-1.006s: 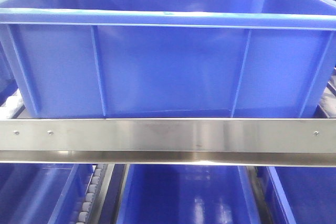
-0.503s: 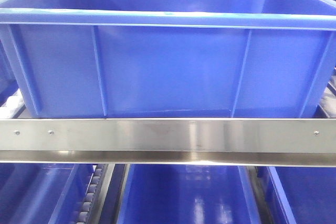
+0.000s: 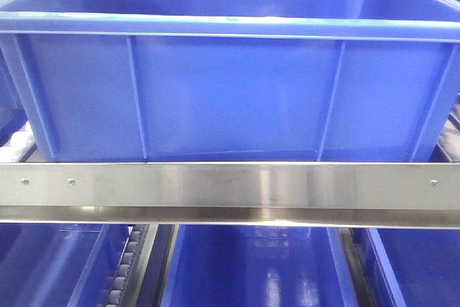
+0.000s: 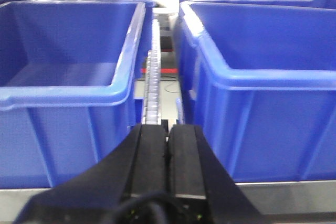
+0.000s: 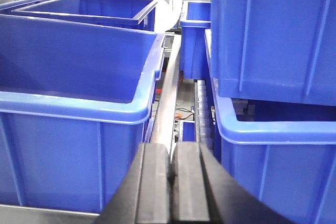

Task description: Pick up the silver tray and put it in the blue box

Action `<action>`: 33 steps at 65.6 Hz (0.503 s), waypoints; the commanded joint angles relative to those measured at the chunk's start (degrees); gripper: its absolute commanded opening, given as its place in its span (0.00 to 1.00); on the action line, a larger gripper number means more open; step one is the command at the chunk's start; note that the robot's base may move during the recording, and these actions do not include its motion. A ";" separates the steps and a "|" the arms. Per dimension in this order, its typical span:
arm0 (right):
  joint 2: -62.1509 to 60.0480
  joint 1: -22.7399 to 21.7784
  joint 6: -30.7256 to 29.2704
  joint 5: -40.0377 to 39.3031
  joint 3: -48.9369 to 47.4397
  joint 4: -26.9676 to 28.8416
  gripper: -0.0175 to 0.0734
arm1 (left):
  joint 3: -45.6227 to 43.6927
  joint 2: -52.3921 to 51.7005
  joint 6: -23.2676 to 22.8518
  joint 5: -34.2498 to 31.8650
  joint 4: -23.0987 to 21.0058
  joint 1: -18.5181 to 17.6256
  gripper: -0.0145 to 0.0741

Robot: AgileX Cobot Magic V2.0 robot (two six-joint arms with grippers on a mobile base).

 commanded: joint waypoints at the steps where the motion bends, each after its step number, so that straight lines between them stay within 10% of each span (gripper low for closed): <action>1: -0.79 -0.33 -0.16 -5.24 0.13 -0.59 0.25 | 0.68 -0.99 0.04 -7.35 -0.61 0.41 0.06; 33: -0.79 -0.33 -0.16 -5.24 0.13 -0.59 0.25 | 0.60 -0.99 0.04 -6.22 -0.73 0.41 0.06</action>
